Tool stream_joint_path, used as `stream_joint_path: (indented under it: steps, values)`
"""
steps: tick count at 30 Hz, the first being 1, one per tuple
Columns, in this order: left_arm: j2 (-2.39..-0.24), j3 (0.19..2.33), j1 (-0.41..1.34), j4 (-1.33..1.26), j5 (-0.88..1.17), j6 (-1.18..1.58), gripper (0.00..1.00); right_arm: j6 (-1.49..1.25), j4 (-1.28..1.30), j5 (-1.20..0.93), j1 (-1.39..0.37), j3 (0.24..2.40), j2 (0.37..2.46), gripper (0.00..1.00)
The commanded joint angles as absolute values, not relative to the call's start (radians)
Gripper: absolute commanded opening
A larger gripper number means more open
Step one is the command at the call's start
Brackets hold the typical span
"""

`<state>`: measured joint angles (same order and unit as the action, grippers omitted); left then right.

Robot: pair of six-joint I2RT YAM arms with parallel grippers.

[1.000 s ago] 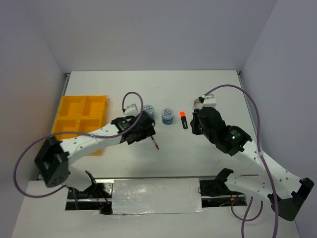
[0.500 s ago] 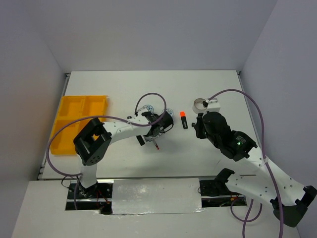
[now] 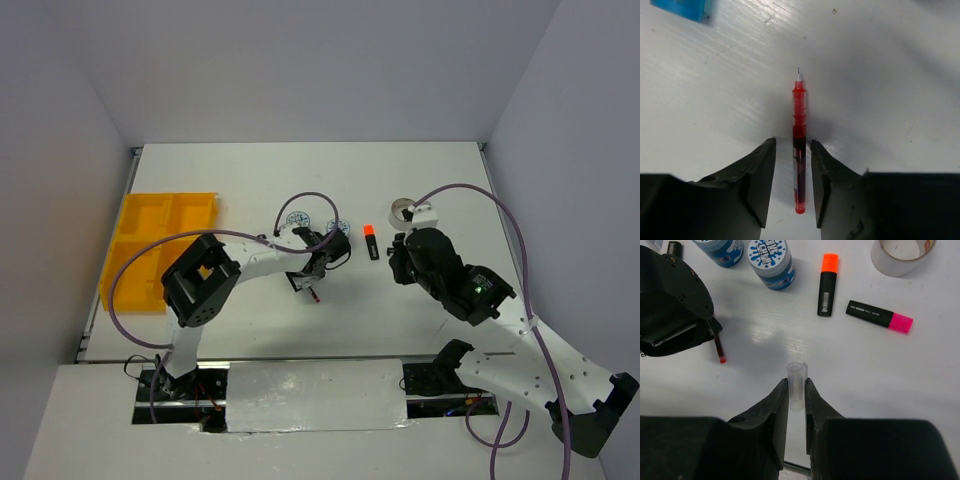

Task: Sort the stationery into containers
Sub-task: Pick up the pen from the center of the board.

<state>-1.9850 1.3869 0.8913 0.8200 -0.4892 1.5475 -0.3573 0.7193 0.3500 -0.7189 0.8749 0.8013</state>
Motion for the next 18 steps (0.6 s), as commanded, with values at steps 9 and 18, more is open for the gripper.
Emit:
stream_joint_path:
  steps: [9,18]
  values:
    - [-1.893,1.155,0.868,0.67,-0.416,1.496,0.0,-0.325,0.637,0.208,-0.712,0.862,0.769,0.0]
    - [-1.441,0.746,0.988,-0.034,-0.328,0.93,0.0,-0.559,0.356,0.19,-0.712,0.689,0.681,0.0]
